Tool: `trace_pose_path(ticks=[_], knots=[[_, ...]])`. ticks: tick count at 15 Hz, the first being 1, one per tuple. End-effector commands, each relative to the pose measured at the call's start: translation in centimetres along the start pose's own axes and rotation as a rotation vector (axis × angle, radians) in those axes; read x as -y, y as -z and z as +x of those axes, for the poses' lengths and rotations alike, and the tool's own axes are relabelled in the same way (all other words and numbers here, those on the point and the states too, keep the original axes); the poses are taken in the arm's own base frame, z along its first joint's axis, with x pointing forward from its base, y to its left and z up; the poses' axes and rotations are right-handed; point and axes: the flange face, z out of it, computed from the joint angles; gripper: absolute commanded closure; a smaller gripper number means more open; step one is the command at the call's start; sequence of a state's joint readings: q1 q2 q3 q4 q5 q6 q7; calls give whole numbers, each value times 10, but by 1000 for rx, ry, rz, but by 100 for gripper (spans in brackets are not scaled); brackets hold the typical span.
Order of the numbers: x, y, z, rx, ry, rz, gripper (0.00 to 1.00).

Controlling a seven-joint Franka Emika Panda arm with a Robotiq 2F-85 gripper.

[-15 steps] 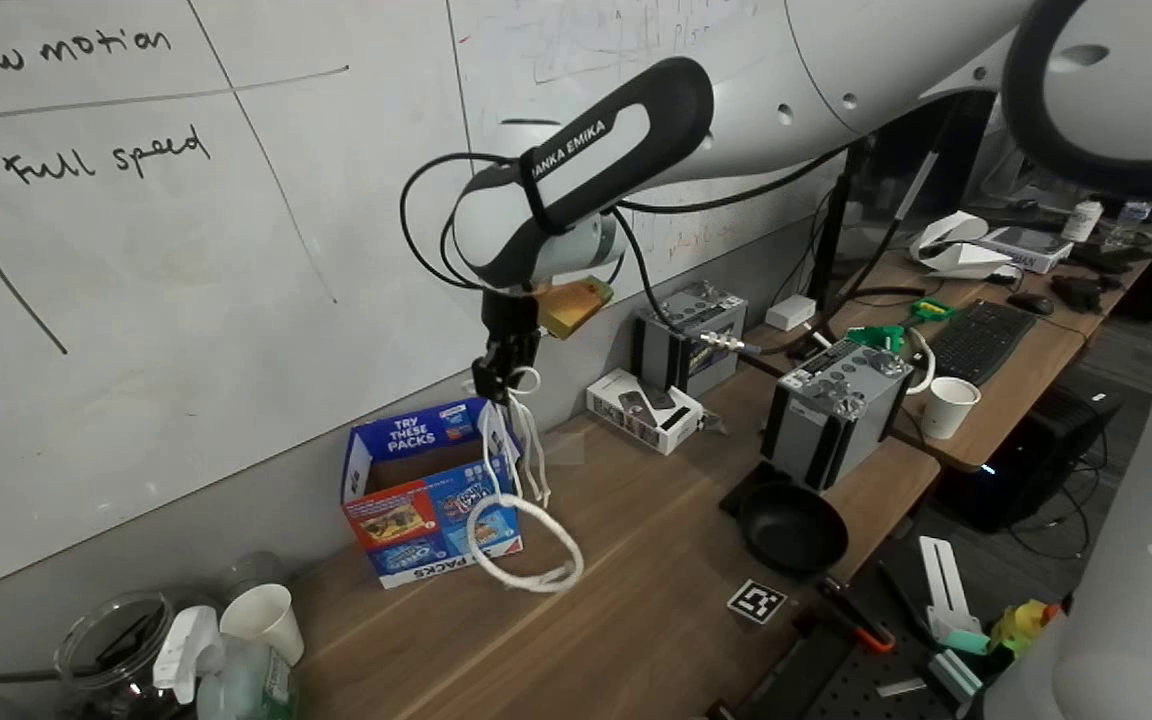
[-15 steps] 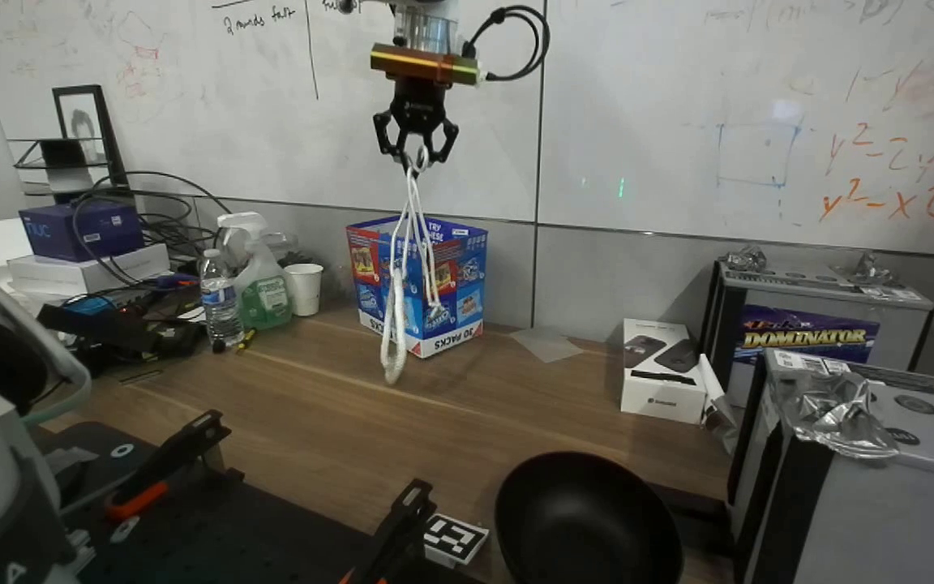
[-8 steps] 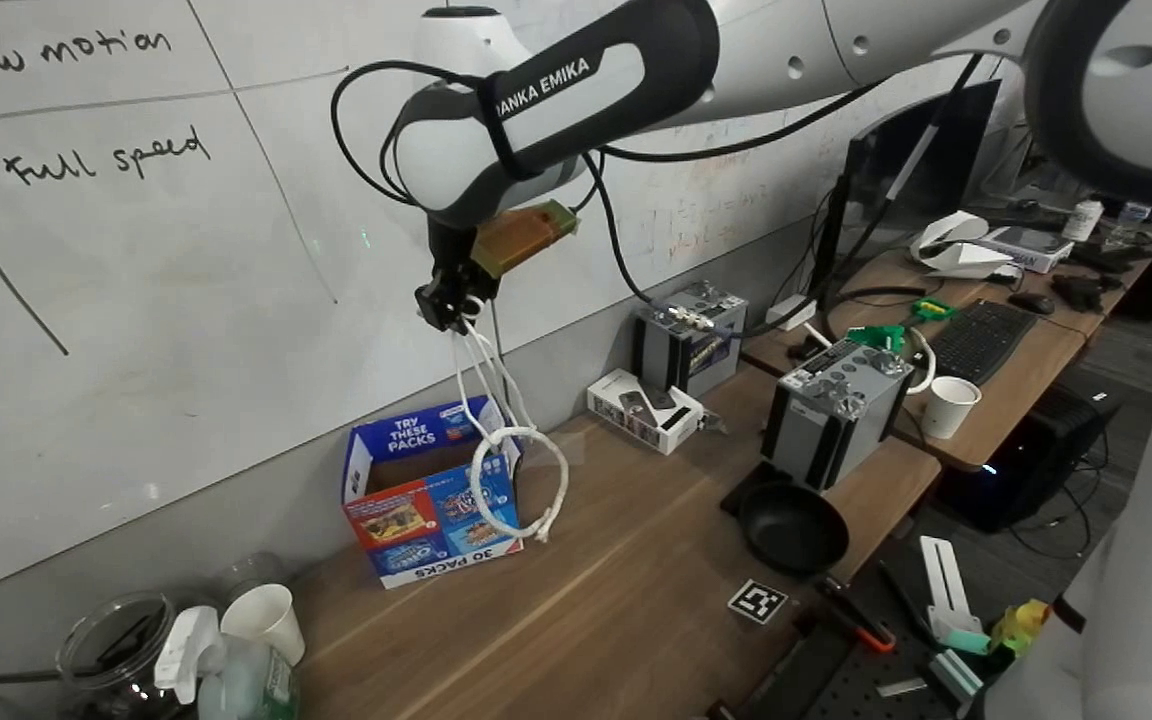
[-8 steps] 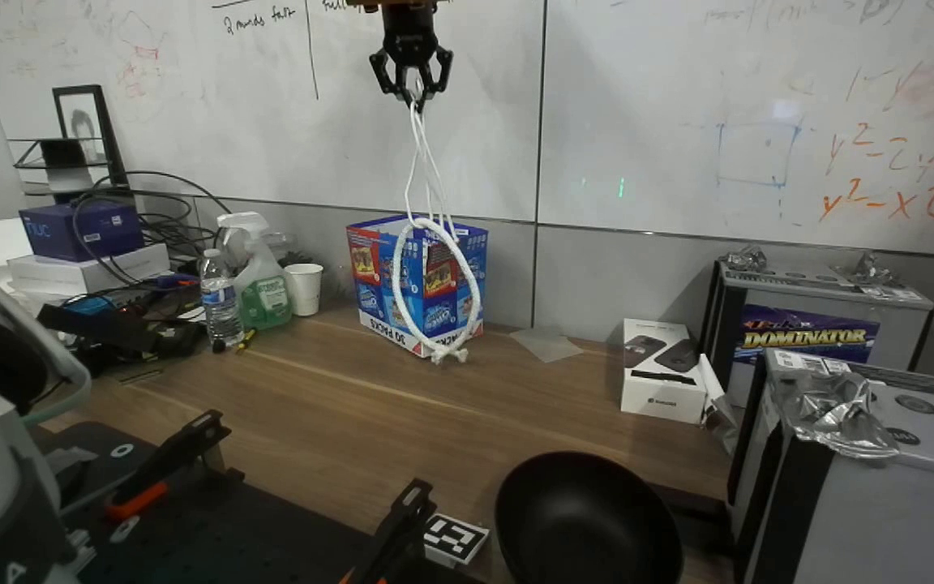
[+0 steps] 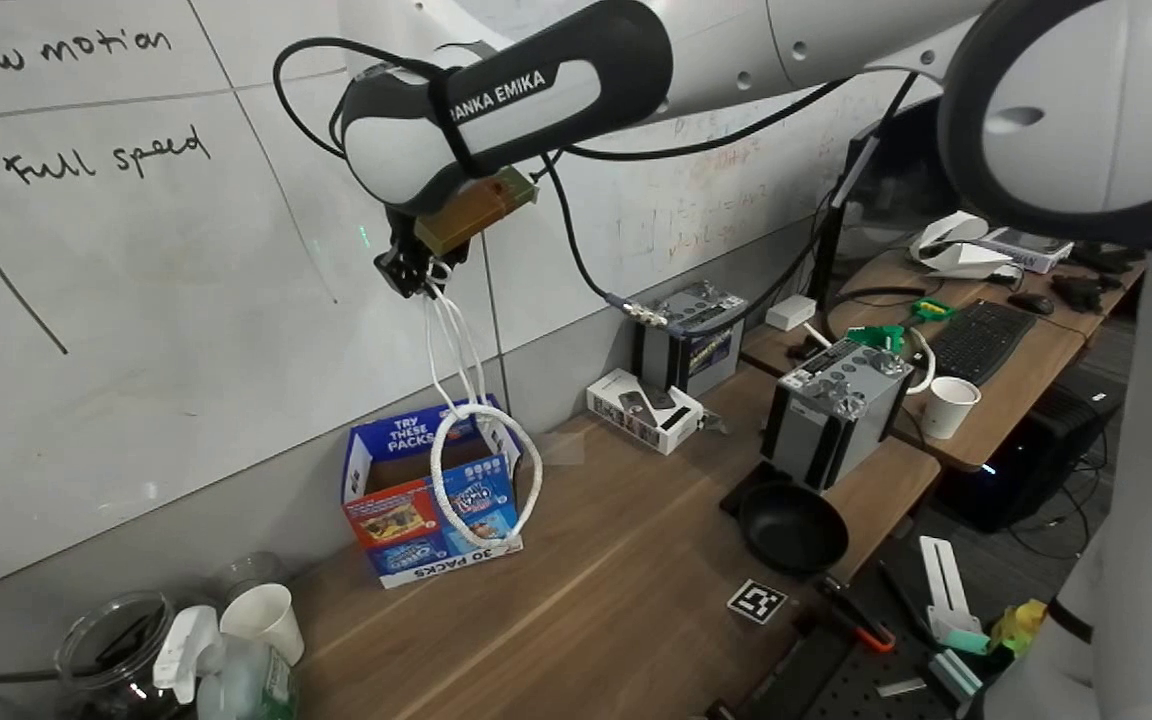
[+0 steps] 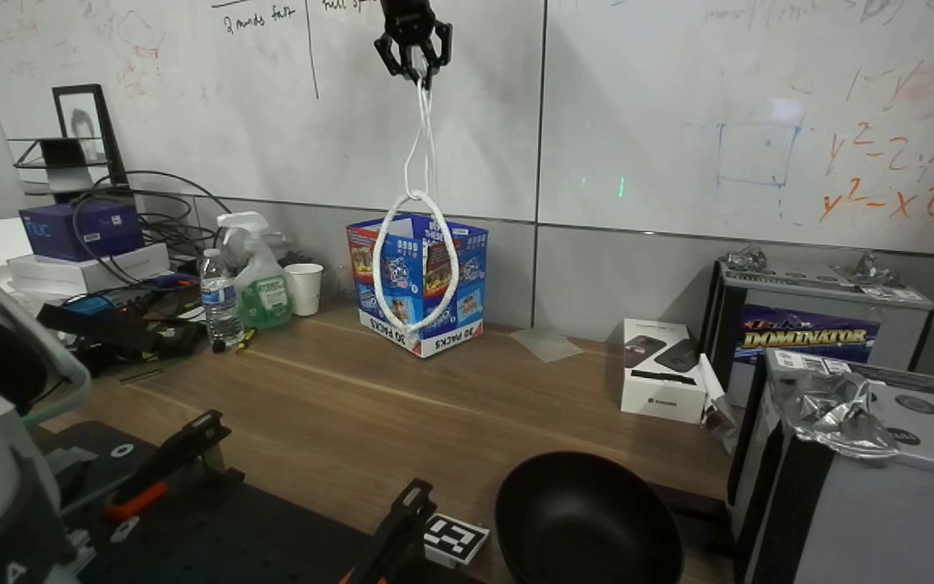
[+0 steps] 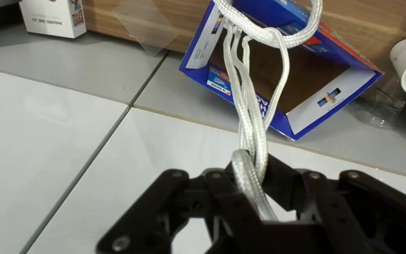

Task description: Put the white rope inside the blue box

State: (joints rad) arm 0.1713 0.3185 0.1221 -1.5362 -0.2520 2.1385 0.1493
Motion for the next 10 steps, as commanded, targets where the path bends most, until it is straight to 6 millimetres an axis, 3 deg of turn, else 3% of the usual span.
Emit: trace_pose_path(ticks=[1,10], knots=[[2,-8,29,-2,-23,-50,90],[0,-100,53,58,-44,1,91]])
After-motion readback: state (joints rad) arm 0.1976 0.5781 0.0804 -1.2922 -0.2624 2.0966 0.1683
